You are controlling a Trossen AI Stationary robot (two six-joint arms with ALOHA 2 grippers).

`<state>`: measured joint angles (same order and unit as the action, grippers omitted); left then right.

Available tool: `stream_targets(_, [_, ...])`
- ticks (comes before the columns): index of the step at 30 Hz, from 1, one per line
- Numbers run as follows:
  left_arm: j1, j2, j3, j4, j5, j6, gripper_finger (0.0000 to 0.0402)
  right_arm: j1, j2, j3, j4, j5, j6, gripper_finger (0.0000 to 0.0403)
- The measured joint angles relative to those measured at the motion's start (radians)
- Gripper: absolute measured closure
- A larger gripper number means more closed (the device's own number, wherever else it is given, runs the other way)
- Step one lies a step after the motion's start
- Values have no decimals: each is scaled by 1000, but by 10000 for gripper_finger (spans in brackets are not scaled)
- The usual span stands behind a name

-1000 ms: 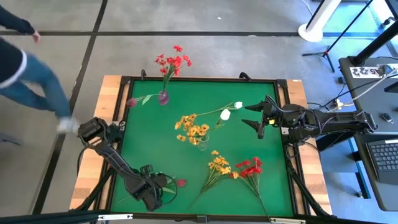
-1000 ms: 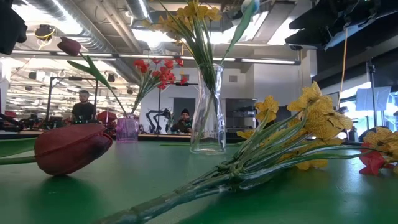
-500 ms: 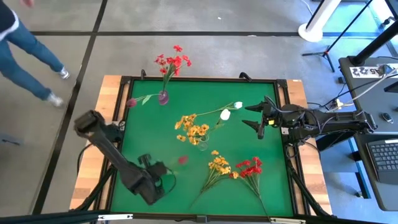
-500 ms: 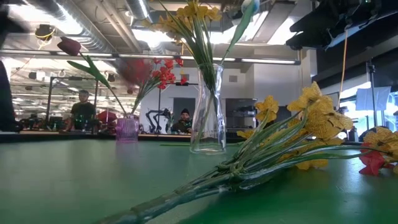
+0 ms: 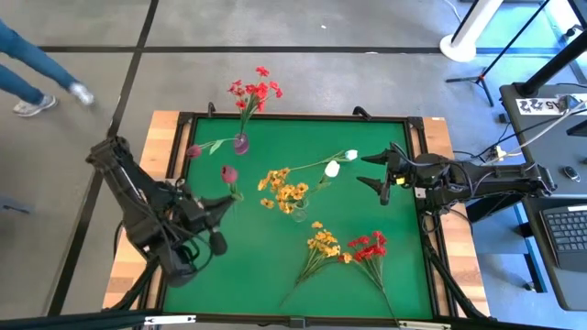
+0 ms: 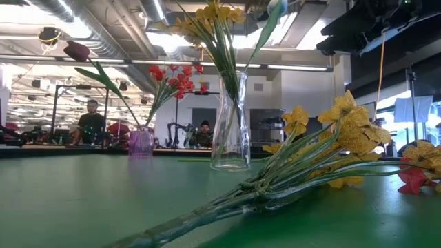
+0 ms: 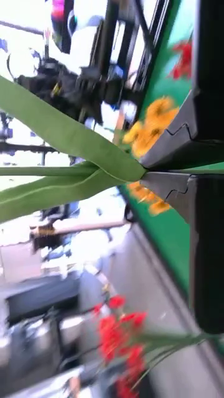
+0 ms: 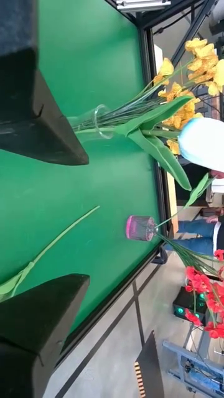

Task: Sort flowers into vase by color
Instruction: Put the red flower into the violet vase

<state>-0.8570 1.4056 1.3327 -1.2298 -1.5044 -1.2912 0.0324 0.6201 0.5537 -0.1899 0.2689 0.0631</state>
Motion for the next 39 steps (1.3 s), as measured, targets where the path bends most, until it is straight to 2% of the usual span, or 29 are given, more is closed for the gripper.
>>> stream_targets(5, [99,0,-44,-51,-19,-25,401,0,0,-8,1,0,-10,104])
stream_targets(9, [165,1,-76,-156,-10,-116,401,0,0,-8,0,-9,-10,104])
stream_targets(13, [240,1,-92,-325,64,-252,401,0,0,-9,-2,-18,-10,104])
stream_targets(17, [326,-14,-170,-339,122,-250,401,0,0,-9,0,-19,-11,104])
stream_targets(22, [448,-46,-288,-340,90,-253,401,0,0,-9,5,-19,-15,104])
stream_targets(29, [644,-110,-428,-342,-45,-346,401,0,0,-10,4,-19,-17,104])
stream_targets(33, [731,-133,-441,-341,-60,-351,401,0,0,-10,4,-19,-19,104])
stream_targets(39, [801,-139,-441,-341,-65,-331,401,0,0,-10,7,-3,-41,104])
